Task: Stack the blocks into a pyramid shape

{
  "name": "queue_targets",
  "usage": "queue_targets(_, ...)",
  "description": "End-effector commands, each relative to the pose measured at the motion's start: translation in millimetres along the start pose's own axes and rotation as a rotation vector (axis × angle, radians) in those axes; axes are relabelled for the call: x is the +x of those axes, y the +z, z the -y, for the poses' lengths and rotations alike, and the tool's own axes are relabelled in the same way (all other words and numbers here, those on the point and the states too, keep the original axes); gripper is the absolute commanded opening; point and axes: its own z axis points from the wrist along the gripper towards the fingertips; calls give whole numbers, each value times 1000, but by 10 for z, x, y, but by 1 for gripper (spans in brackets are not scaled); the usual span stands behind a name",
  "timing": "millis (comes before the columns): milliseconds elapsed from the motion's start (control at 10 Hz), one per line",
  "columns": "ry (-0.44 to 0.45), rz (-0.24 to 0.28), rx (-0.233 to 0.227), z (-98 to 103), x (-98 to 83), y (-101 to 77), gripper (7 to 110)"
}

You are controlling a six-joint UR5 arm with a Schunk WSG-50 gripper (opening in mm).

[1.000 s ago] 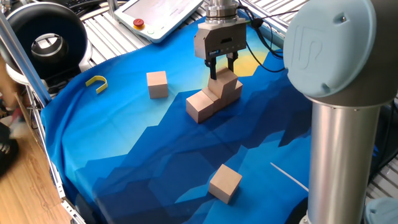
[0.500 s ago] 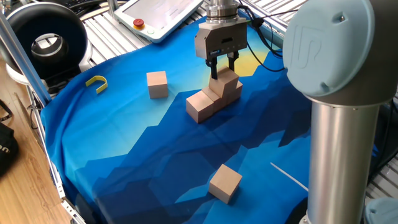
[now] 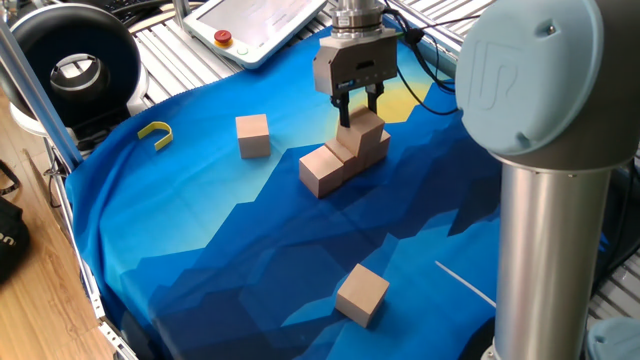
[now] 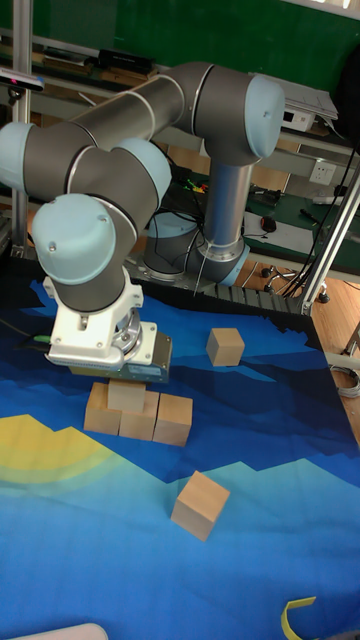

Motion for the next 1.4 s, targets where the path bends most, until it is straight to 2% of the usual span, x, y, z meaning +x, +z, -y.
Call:
queue_targets(0, -5, 8, -18, -41, -10, -29, 44)
queue_targets(200, -13, 12, -27, -55, -20, -38, 44)
queue_targets(400, -37, 13, -61, -106, -25, -29, 44)
queue_targets(500, -50, 12, -79, -119, -22, -24, 66)
queue_targets(800, -39, 24, -54, -38, -60, -10, 66)
queue_targets(1300, -30, 19, -65, -100, -10, -69, 66)
